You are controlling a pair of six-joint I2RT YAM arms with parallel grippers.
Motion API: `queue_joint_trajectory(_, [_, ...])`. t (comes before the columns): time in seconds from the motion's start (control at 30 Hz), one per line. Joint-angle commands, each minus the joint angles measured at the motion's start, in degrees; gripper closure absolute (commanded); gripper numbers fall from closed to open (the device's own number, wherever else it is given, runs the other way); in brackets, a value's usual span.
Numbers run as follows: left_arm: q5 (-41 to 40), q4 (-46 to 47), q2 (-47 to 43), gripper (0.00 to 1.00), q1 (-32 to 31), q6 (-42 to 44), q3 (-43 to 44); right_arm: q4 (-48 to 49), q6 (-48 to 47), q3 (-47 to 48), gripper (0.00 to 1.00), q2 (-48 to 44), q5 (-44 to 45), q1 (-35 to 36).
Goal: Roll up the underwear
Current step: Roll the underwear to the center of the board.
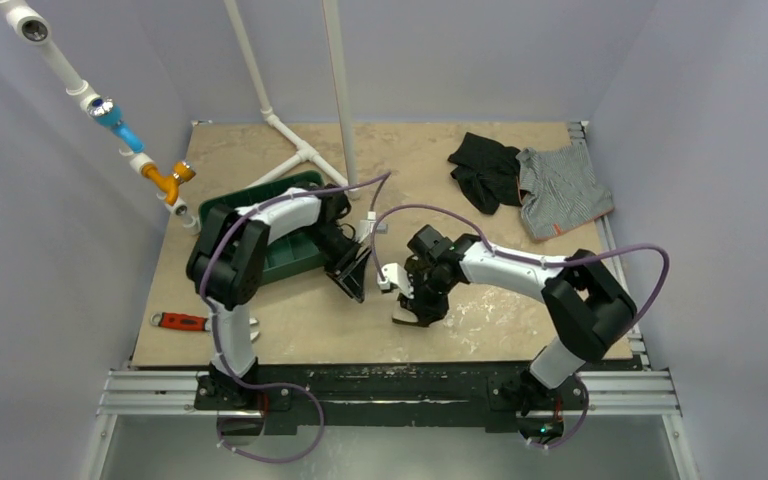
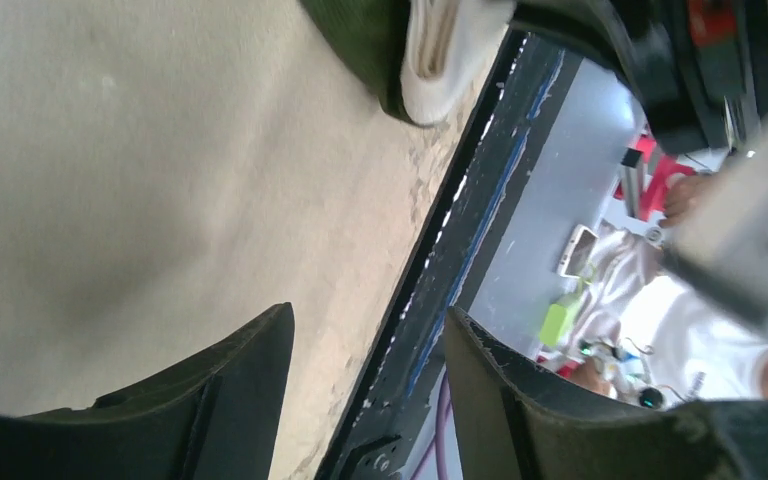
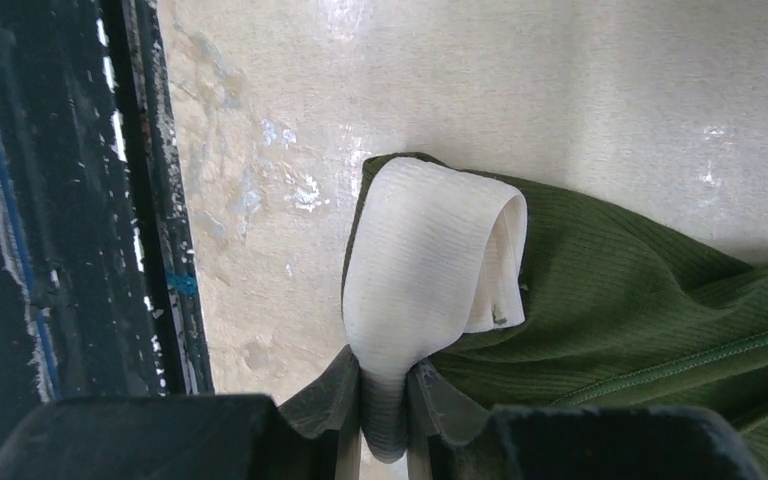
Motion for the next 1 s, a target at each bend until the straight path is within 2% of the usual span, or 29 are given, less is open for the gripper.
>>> queue_joint_trajectory(0.0, [-2.9, 10.8, -12.3, 0.44, 1.8, -1.6, -7.1, -5.3, -4.6, 5.0, 1.00, 3.8, -9.5, -3.5])
queue_joint_trajectory(0.27, [-7.8, 26.5, -28.6, 0.44, 1.9, -4.6, -20.2, -17.2, -15.0, 12.2, 1.00, 13.6, -21.7, -12.0])
queue_joint_trajectory(0.47, [-9.5, 36.7, -36.6, 0.44, 0.8, -3.9, -26.8, -21.3, -18.7, 13.1, 1.00, 18.0, -25.0, -15.2])
queue_joint_trajectory(0.57, [-11.8, 39.1, -38.0, 0.44, -2.1, -2.5, -26.9, -22.3, -19.1, 13.8, 1.00, 18.9, -26.2, -15.9])
queue_joint_trajectory(0.7, [-16.8, 40.0, -37.4, 0.44, -9.5, 0.2, -25.5, -25.8, -21.3, 15.1, 1.00, 22.0, -27.9, -17.6])
queue_joint_trajectory(0.97, [-21.1, 45.1, -31.1, 0.42, -20.3, 2.4, -22.6, -31.4, -25.6, 17.6, 1.00, 27.0, -29.6, -20.0])
